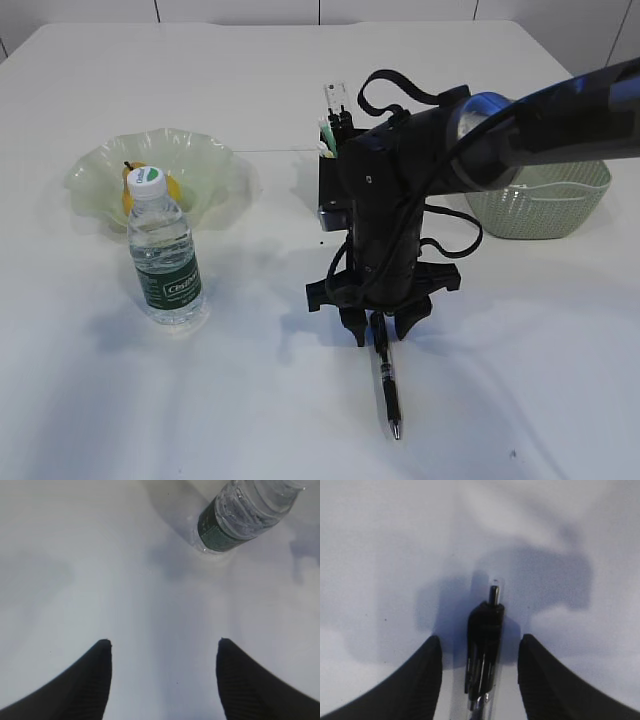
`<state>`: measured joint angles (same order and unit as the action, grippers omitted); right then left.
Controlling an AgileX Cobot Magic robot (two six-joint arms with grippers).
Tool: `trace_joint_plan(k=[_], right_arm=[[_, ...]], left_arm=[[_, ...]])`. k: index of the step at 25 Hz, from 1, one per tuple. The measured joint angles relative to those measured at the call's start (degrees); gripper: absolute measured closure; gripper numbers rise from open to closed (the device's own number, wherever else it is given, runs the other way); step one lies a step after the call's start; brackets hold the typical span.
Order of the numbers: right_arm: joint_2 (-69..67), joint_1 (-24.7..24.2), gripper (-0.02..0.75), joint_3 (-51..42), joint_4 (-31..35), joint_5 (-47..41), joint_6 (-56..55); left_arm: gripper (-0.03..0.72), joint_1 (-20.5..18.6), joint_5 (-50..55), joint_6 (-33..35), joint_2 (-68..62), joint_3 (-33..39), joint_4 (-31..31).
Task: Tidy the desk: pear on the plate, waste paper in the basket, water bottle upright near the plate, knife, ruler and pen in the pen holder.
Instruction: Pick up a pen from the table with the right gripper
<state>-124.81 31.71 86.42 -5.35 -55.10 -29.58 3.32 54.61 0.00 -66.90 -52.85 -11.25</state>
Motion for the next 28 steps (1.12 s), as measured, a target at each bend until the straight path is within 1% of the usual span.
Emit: trace_joint_plan(k=[4, 6, 8, 13, 14, 22, 28], right_arm=[[0.0, 0.0, 0.366, 0.0, 0.1, -0.1, 0.0], [0.0, 0.0, 0.385, 0.0, 0.1, -0.1, 0.0], [0.0, 0.0, 0.427, 0.0, 0.1, -0.1, 0.0], [0.0, 0.0, 0.601, 0.0, 0.3, -0.2, 0.4], [0.0, 0.0, 0.617, 0.0, 0.3, -0.2, 0.8], [2.7, 0.0, 0.633, 0.0, 0.2, -0.5, 6.0], [9.7, 0.0, 0.633, 0.0, -4.3, 1.2, 6.5]], left_arm=[[0.223, 0.0, -0.2, 0.0, 0.0, 0.0, 0.0], [0.223, 0.0, -0.2, 0.0, 0.0, 0.0, 0.0], [0.223, 0.0, -0.4, 0.0, 0.0, 0.0, 0.0], [0.223, 0.0, -0.4, 0.0, 0.0, 0.0, 0.0], [0.223, 0.0, -0.4, 0.0, 0.0, 0.0, 0.0], [0.223, 0.0, -0.4, 0.0, 0.0, 0.0, 0.0], [0.223, 0.0, -0.4, 0.0, 0.0, 0.0, 0.0]])
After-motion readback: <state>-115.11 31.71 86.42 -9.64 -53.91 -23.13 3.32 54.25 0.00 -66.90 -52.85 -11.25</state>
